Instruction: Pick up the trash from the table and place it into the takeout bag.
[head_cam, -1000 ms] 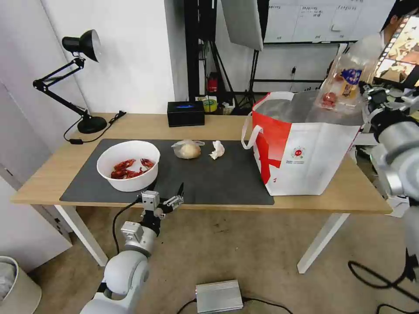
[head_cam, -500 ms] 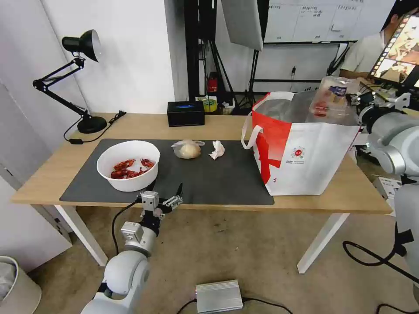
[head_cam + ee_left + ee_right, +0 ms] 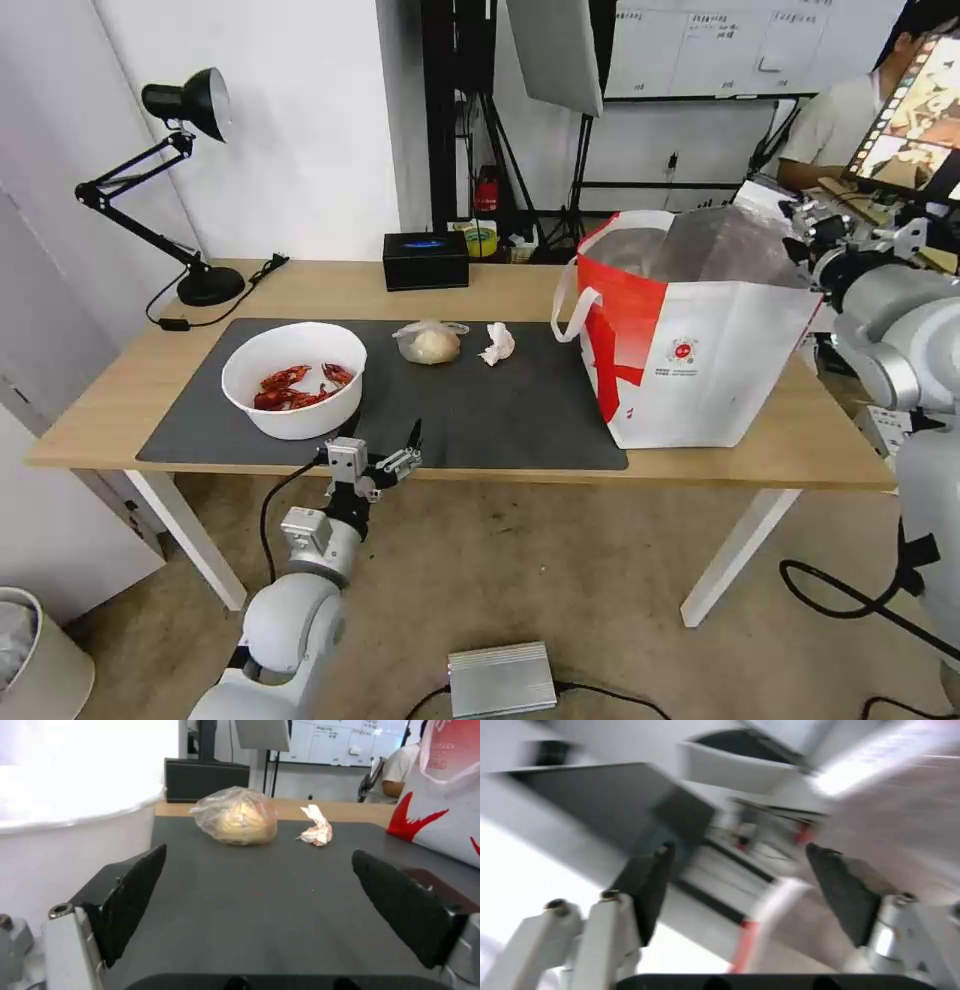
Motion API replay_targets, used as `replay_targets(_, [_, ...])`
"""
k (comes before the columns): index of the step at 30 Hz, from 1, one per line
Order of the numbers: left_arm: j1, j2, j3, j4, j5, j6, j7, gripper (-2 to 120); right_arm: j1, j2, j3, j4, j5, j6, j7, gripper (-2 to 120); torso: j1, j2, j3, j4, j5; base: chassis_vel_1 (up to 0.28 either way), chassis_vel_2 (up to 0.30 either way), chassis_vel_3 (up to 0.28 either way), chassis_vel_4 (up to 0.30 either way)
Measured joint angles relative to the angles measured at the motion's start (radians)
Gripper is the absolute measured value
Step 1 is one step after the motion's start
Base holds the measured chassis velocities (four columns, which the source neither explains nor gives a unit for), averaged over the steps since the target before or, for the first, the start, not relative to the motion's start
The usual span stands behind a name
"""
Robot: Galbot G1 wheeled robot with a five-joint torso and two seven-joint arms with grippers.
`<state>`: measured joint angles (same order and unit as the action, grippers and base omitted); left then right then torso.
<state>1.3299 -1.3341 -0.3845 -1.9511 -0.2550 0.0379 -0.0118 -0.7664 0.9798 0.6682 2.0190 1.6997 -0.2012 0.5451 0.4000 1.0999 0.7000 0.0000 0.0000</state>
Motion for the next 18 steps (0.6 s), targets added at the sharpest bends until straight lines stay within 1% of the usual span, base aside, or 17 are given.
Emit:
replay_targets(1, [0.0, 0.0, -0.001, 0.0, 0.0, 0.0, 0.0, 100, -0.047, -0.011, 0.001, 0.037, -0.064, 0.017, -0.144, 80, 0.0, 0.0, 0.0, -0.0001, 0.0, 0.0, 0.0, 0.0, 0.0])
replay_targets(2, [0.0, 0.0, -0.002, 0.0, 0.0, -0.001, 0.0, 100, -0.079, -0.019, -0.001, 0.061, -0.12, 0.023, -0.229, 84, 0.0, 0.0, 0.0, -0.0001, -0.0001, 0.0, 0.0, 0.0, 0.0])
replay_targets(3, [0.0, 0.0, -0.002, 0.0, 0.0, -0.001, 0.0, 100, -0.079, -0.019, -0.001, 0.061, -0.12, 0.023, -0.229, 84, 0.0, 0.0, 0.0, -0.0001, -0.0001, 0.0, 0.0, 0.0, 0.0])
replay_targets(5, [-0.001, 0.003, -0.004, -0.002, -0.002, -0.001, 0.0, 100, -0.14, -0.028, -0.013, 0.106, -0.227, 0.035, -0.359, 92, 0.0, 0.0, 0.0, 0.0, -0.0002, 0.0, 0.0, 0.0, 0.0])
replay_targets(6, [-0.001, 0.003, -0.004, -0.002, -0.002, -0.001, 0.0, 100, -0.14, -0.028, -0.013, 0.106, -0.227, 0.035, -0.359, 92, 0.0, 0.0, 0.0, 0.0, -0.0002, 0.0, 0.0, 0.0, 0.0])
replay_targets(7, [-0.001, 0.004, -0.006, -0.004, -0.005, -0.002, 0.0, 100, -0.186, -0.029, -0.024, 0.133, -0.314, 0.055, -0.421, 97, 0.0, 0.0, 0.0, 0.0001, -0.0001, 0.0, 0.0, 0.0, 0.0])
replay_targets(8, [0.0, 0.005, -0.008, -0.007, -0.01, -0.002, 0.0, 100, -0.246, -0.024, -0.04, 0.162, -0.434, 0.081, -0.477, 100, 0.0, 0.0, 0.0, 0.0, -0.0003, 0.0, 0.0, 0.0, 0.0])
replay_targets(9, [0.0, 0.005, -0.008, -0.007, -0.01, -0.002, 0.0, 100, -0.246, -0.024, -0.04, 0.162, -0.434, 0.081, -0.477, 100, 0.0, 0.0, 0.0, 0.0, -0.0003, 0.0, 0.0, 0.0, 0.0])
replay_targets(12, [0.001, 0.006, -0.016, -0.009, -0.014, -0.003, 0.0, 100, -0.372, 0.015, -0.072, 0.206, -0.65, 0.134, -0.535, 100, 0.0, 0.0, 0.0, 0.0, -0.0002, 0.0, 0.0, 0.0, 0.0])
replay_targets(13, [0.001, 0.006, -0.016, -0.009, -0.014, -0.003, 0.0, 100, -0.372, 0.015, -0.072, 0.206, -0.65, 0.134, -0.535, 100, 0.0, 0.0, 0.0, 0.0, -0.0002, 0.0, 0.0, 0.0, 0.0])
replay_targets(16, [0.004, 0.011, -0.025, -0.013, -0.02, -0.004, 0.0, 100, -0.483, 0.073, -0.094, 0.22, -0.827, 0.184, -0.545, 100, 0.0, 0.0, 0.0, -0.0001, -0.0002, 0.0, 0.0, 0.0, 0.0])
replay_targets(17, [0.004, 0.011, -0.025, -0.013, -0.02, -0.004, 0.0, 100, -0.483, 0.073, -0.094, 0.22, -0.827, 0.184, -0.545, 100, 0.0, 0.0, 0.0, -0.0001, -0.0002, 0.0, 0.0, 0.0, 0.0])
replay_targets(18, [0.005, 0.012, -0.027, -0.014, -0.021, -0.004, 0.0, 100, -0.502, 0.085, -0.098, 0.22, -0.868, 0.195, -0.546, 100, 0.0, 0.0, 0.0, -0.0001, -0.0001, 0.0, 0.0, 0.0, 0.0])
